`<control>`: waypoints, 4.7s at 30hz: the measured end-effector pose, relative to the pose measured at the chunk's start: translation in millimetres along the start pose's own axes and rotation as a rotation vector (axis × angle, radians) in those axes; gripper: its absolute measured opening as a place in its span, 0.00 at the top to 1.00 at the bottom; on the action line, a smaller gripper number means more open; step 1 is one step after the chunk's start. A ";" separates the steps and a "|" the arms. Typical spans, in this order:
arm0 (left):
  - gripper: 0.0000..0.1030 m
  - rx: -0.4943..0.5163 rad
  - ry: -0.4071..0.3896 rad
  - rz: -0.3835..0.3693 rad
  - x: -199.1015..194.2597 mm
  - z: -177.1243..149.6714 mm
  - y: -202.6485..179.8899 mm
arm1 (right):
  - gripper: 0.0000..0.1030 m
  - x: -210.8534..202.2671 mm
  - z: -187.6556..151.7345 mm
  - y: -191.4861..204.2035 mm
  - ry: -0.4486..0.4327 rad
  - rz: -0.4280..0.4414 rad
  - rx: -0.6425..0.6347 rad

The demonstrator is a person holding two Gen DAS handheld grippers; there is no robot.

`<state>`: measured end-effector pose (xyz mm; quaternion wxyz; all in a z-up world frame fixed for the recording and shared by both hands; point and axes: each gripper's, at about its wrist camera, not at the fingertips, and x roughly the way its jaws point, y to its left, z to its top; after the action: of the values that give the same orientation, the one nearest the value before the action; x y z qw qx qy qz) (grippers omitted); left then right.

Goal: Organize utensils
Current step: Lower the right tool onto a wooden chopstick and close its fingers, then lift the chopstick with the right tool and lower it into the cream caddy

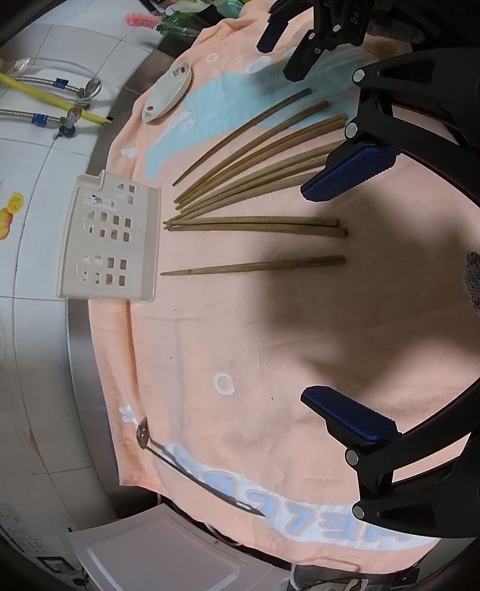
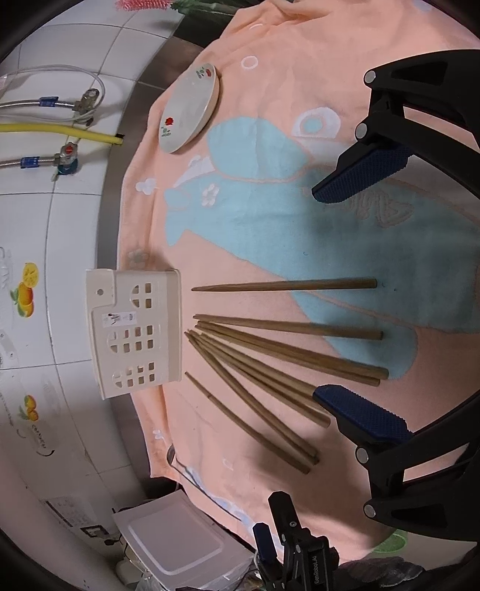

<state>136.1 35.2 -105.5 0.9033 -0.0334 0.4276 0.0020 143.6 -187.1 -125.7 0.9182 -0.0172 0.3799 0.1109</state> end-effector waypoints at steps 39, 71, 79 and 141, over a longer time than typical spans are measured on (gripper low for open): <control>0.89 -0.017 0.089 -0.123 66.0 20.7 -13.1 | 0.64 42.4 6.8 -3.6 0.062 0.075 0.019; 0.94 -0.053 0.098 -0.129 73.1 22.5 -9.5 | 0.93 49.5 2.6 -7.5 0.070 0.041 0.037; 0.94 -0.035 0.013 -0.136 37.3 31.7 -10.3 | 0.93 11.2 23.0 -5.9 -0.044 0.025 0.014; 0.95 0.039 -0.247 -0.162 -8.1 263.9 -3.4 | 0.94 20.9 272.8 -16.6 -0.160 0.051 -0.119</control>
<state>334.9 48.4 67.7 0.9467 -0.0497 0.3091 -0.0753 350.8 -167.7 52.6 0.9399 -0.0531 0.2984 0.1575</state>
